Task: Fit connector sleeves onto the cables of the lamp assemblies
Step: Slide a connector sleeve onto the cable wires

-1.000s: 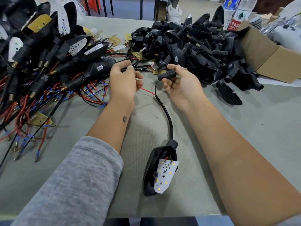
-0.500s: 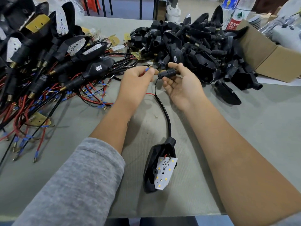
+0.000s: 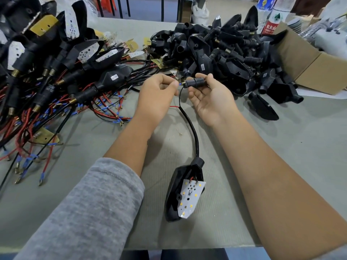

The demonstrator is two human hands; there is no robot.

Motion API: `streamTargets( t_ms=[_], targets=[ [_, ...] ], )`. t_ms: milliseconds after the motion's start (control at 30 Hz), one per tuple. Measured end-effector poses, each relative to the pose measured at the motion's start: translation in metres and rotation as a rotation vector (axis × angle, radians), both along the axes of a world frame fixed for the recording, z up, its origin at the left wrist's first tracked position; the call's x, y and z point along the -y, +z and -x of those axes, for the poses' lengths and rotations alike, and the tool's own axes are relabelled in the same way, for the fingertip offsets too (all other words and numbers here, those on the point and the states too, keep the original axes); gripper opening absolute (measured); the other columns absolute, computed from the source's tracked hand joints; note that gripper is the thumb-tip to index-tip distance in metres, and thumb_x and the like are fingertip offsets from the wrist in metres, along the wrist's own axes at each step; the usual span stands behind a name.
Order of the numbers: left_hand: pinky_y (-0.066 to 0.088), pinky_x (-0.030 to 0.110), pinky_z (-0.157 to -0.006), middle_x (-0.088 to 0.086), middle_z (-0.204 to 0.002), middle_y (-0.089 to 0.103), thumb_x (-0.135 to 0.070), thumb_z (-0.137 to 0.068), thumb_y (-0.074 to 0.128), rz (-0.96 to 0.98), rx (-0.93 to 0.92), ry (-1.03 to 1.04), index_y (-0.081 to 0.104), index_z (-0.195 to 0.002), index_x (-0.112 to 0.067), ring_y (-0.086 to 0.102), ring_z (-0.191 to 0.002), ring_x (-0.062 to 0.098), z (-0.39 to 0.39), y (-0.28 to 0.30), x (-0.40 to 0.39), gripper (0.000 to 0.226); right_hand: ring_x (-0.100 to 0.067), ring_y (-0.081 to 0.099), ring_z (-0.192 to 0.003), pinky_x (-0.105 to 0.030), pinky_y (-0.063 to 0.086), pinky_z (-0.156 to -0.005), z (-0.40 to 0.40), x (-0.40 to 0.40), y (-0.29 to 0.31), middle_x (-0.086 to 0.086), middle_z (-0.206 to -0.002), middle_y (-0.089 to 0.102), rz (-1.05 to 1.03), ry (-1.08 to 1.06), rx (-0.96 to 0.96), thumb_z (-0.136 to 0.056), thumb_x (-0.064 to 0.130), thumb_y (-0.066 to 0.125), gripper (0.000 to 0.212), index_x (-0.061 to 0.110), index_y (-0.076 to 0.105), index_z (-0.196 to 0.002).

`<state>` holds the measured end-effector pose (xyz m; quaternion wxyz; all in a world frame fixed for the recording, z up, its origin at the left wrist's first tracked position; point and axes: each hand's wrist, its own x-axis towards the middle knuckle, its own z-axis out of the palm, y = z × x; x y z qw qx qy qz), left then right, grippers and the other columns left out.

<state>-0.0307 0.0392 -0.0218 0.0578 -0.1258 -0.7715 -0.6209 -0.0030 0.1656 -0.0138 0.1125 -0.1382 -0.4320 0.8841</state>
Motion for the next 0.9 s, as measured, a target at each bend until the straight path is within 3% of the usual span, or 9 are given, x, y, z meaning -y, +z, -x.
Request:
streamTargets(
  t_ms=[100, 167, 500, 767, 900],
  targets=[
    [0.043, 0.009, -0.063, -0.009, -0.069, 0.066, -0.017, -0.094, 0.060, 0.004, -0.013, -0.017, 0.064, -0.081, -0.024, 0.056, -0.064, -0.001, 0.0001, -0.0010, 0.0001, 0.016, -0.017, 0.057, -0.063, -0.023, 0.052, -0.058, 0.0007, -0.0003, -0.0001, -0.014, -0.087, 0.067, 0.005, 0.003, -0.003, -0.108, 0.024, 0.031, 0.034, 0.006, 0.057, -0.096],
    [0.043, 0.009, -0.065, -0.009, -0.069, 0.065, -0.016, -0.094, 0.061, 0.003, -0.013, -0.017, 0.065, -0.081, -0.024, 0.057, -0.064, -0.002, 0.0010, -0.0020, 0.0005, 0.015, -0.017, 0.057, -0.064, -0.023, 0.053, -0.058, 0.0006, 0.0000, -0.0004, -0.014, -0.086, 0.068, 0.011, 0.003, -0.008, -0.108, 0.024, 0.031, 0.035, 0.006, 0.058, -0.096],
    [0.035, 0.004, -0.050, -0.008, -0.067, 0.064, -0.015, -0.094, 0.061, -0.030, 0.006, -0.001, 0.067, -0.083, -0.018, 0.050, -0.047, -0.008, -0.0019, 0.0012, 0.0028, 0.013, -0.015, 0.057, -0.061, -0.022, 0.053, -0.059, -0.0008, -0.0007, -0.0007, -0.013, -0.085, 0.068, -0.023, 0.008, -0.037, -0.107, 0.023, 0.033, 0.033, 0.008, 0.059, -0.095],
    [0.040, 0.006, -0.054, -0.013, -0.067, 0.065, -0.021, -0.096, 0.059, -0.025, 0.008, 0.004, 0.066, -0.081, -0.025, 0.052, -0.053, -0.011, -0.0008, 0.0011, 0.0028, 0.017, -0.015, 0.057, -0.060, -0.022, 0.053, -0.058, -0.0016, 0.0001, -0.0011, -0.011, -0.079, 0.063, -0.018, -0.029, -0.031, -0.107, 0.023, 0.034, 0.034, 0.009, 0.061, -0.092],
    [0.035, 0.004, -0.051, -0.010, -0.067, 0.064, -0.018, -0.096, 0.059, -0.019, 0.001, -0.006, 0.067, -0.086, -0.018, 0.049, -0.047, -0.009, -0.0003, -0.0004, 0.0022, 0.013, -0.014, 0.057, -0.060, -0.023, 0.053, -0.059, -0.0023, 0.0003, -0.0012, -0.011, -0.080, 0.064, -0.026, -0.014, -0.047, -0.107, 0.023, 0.035, 0.033, 0.008, 0.061, -0.093]
  ],
)
